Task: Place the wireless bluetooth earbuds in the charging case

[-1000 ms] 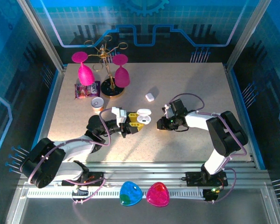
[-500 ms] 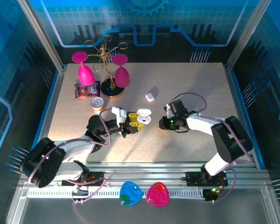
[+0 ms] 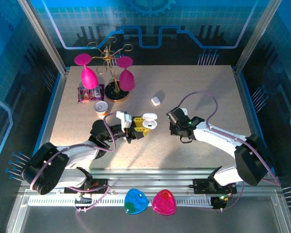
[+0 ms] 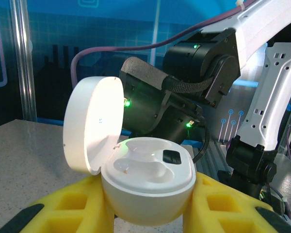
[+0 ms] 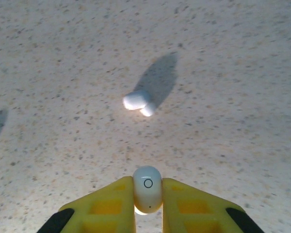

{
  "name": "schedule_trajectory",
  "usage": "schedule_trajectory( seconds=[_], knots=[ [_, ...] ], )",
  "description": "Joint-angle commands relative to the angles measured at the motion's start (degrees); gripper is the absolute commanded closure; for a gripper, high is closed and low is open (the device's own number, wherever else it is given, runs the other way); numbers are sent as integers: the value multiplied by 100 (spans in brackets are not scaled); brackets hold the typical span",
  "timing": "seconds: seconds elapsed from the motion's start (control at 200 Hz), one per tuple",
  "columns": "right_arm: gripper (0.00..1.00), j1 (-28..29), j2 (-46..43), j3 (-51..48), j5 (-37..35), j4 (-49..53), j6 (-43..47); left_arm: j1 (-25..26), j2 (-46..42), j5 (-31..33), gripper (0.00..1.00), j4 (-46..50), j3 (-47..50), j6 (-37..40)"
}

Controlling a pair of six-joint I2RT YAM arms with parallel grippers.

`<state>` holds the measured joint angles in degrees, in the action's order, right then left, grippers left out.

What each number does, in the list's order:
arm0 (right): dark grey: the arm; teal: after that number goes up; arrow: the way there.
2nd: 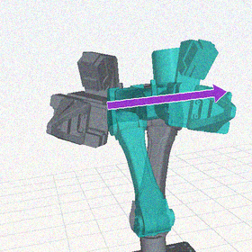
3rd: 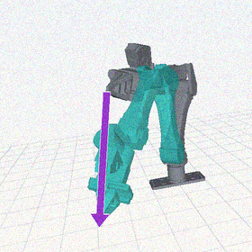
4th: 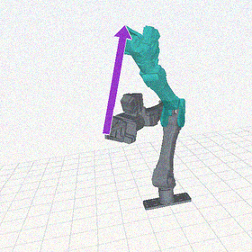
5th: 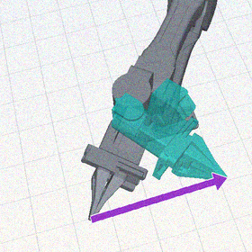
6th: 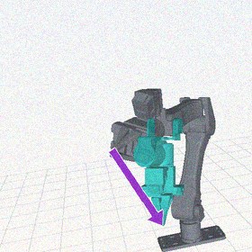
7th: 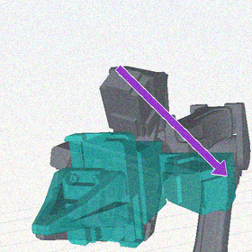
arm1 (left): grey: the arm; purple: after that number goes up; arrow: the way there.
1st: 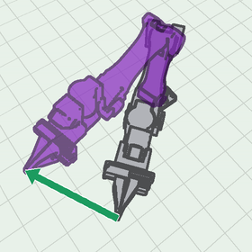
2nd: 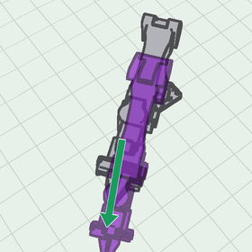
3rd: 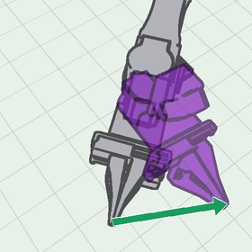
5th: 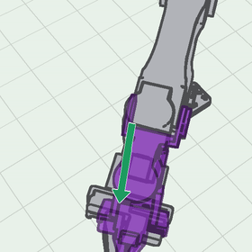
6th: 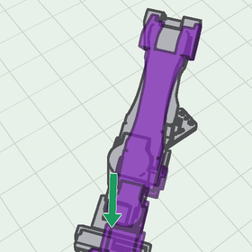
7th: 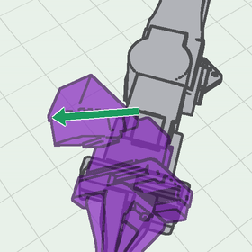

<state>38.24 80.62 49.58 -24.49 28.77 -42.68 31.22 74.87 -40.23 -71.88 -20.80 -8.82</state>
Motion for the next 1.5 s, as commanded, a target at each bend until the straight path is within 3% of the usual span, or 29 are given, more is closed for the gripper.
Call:
schedule_trajectory(
  seconds=[0.0,0.55,0.76,0.941,1.156,1.496],
  knots=[
    [84,130,43,374,-814,646,-310,-29,-33,84,78,-113,-4,155],
    [85,236,167,800,-916,1187,-279,-30,66,288,78,7,-39,248],
    [85,349,-82,881,-1062,1447,-274,-31,505,588,78,-422,-20,274],
    [84,682,-454,1129,-1227,1690,-323,-29,991,893,78,-775,-129,350],
    [84,1156,-889,1420,-825,1409,-434,-13,1471,1221,79,-838,-312,760],
    [85,1870,-459,2267,-783,943,-204,36,1768,1465,79,-837,-443,1108]
  ],
)
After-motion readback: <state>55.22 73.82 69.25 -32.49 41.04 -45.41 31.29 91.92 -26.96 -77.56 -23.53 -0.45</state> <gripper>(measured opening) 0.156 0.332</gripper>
